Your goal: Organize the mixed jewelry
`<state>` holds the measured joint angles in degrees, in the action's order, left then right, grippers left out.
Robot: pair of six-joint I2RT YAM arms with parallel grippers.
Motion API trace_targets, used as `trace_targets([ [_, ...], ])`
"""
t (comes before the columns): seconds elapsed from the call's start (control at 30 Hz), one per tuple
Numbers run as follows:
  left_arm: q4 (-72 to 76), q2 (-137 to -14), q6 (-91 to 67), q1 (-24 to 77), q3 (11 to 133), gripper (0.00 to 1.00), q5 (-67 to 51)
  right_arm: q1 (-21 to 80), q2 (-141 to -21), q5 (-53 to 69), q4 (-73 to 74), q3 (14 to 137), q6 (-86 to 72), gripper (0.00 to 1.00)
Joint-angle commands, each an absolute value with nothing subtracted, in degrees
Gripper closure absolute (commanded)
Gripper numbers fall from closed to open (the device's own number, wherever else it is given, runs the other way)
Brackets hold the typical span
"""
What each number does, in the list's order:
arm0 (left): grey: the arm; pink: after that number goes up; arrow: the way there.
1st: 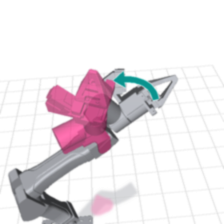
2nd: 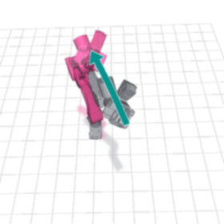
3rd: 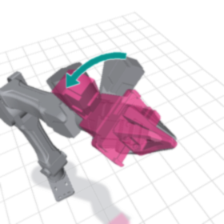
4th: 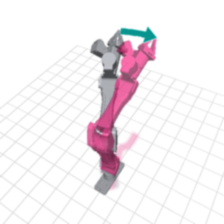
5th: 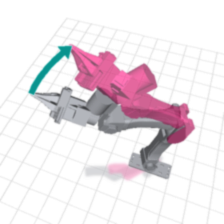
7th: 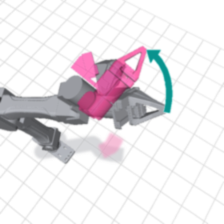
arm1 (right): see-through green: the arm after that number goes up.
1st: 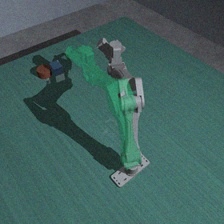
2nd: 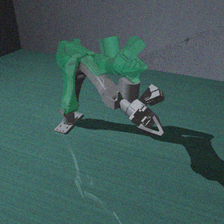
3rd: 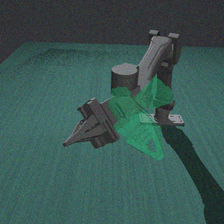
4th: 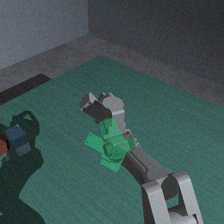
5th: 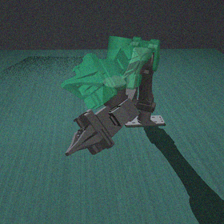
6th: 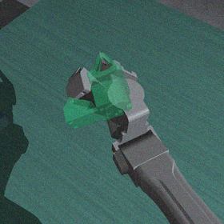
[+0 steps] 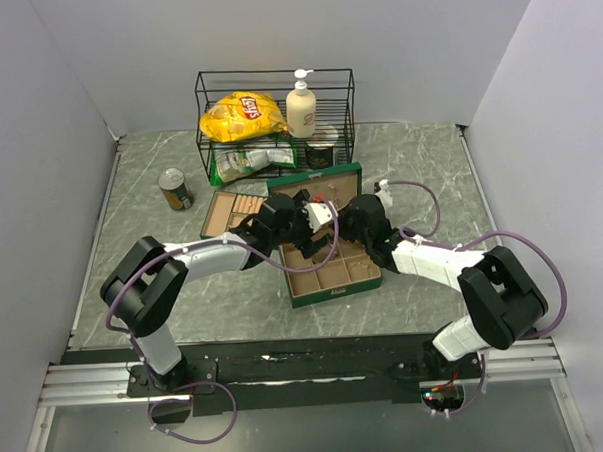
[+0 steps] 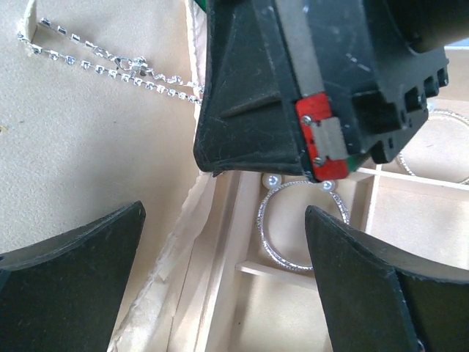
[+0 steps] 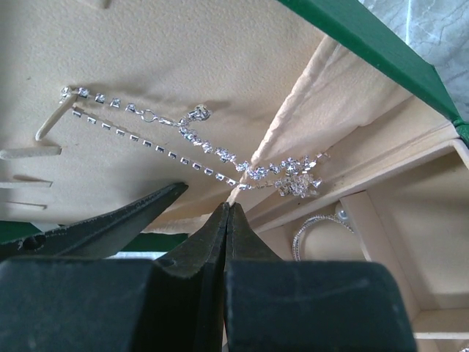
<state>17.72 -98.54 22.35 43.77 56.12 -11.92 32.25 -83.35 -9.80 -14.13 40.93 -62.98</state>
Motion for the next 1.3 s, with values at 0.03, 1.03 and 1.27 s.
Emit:
trace_targets([
  [0.03, 15.91, -99.93, 22.76, 42.01, 60.82, 0.01, -14.59, 32.08, -81.39, -8.62, -14.77, 41.13, -60.47, 1.0],
  [1.03, 10.11, -100.9, 20.83, 41.66, 62.05, 0.33, -14.5, 26.72, -71.28, -7.47, -9.23, 36.39, -48.09, 0.62],
  [1.27, 10.11, -100.63, 19.34, 41.4, 62.4, 0.41, -15.12, 26.28, -75.75, -6.24, -10.55, 38.58, -38.07, 0.59],
])
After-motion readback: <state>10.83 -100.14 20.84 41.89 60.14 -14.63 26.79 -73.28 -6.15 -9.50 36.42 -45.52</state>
